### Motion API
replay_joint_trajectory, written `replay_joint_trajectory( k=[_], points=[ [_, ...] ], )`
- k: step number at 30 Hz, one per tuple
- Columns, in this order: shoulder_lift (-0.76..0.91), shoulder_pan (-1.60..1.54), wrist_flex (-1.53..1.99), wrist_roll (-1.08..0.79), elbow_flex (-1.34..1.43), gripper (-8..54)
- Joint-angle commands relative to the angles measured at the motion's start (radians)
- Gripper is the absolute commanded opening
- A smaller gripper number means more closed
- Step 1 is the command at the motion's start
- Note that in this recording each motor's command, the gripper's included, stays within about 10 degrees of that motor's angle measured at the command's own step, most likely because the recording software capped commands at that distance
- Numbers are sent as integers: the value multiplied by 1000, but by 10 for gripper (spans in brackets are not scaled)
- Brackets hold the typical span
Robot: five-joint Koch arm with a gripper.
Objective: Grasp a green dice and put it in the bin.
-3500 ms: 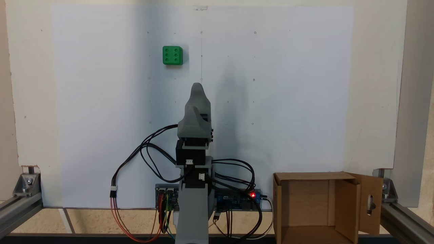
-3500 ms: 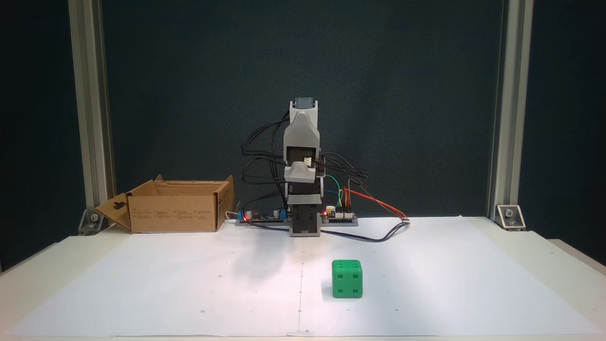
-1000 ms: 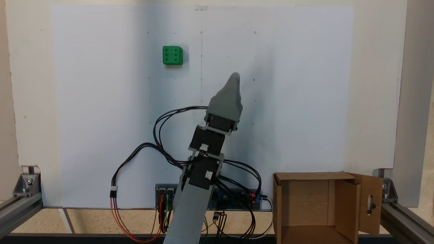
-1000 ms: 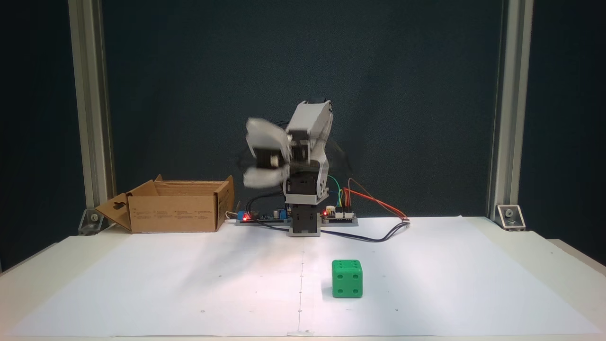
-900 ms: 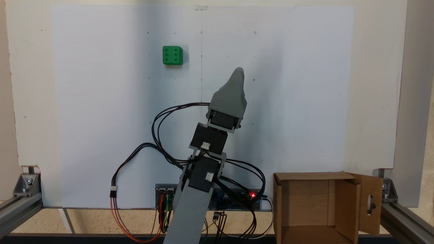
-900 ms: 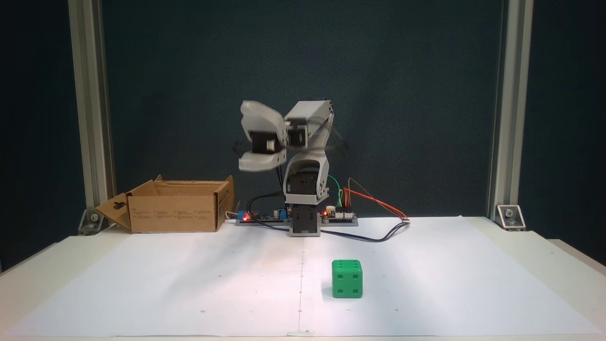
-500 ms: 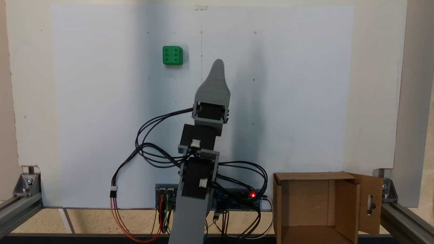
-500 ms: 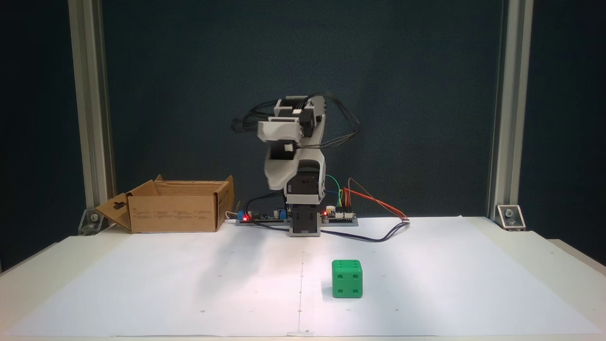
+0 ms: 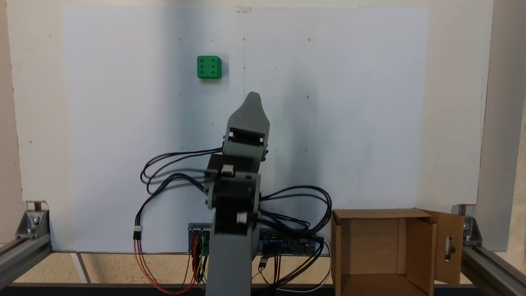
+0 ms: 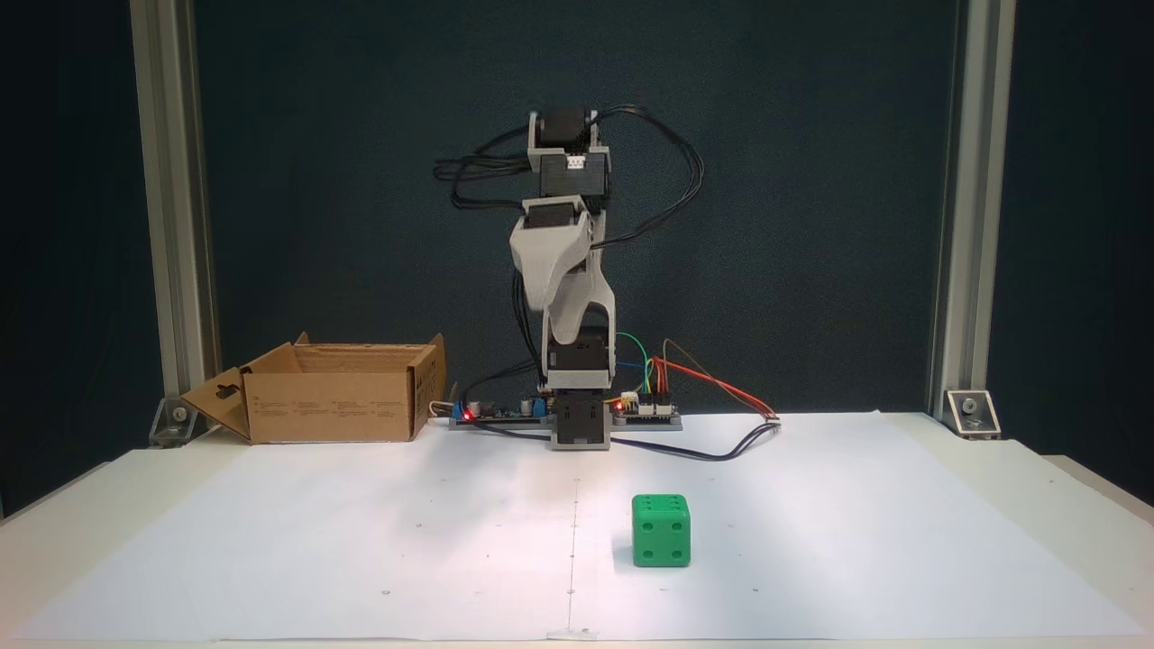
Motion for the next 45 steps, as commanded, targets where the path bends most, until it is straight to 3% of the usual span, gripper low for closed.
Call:
replay_joint_trajectory(
  k=[1, 23, 34, 45],
  points=[
    [-54, -9, 94, 69, -123, 431],
    [-413, -259, 86, 252, -495, 432],
    [-594, -301, 23, 275, -528, 433],
    [-652, -324, 6, 279, -526, 435]
  ],
)
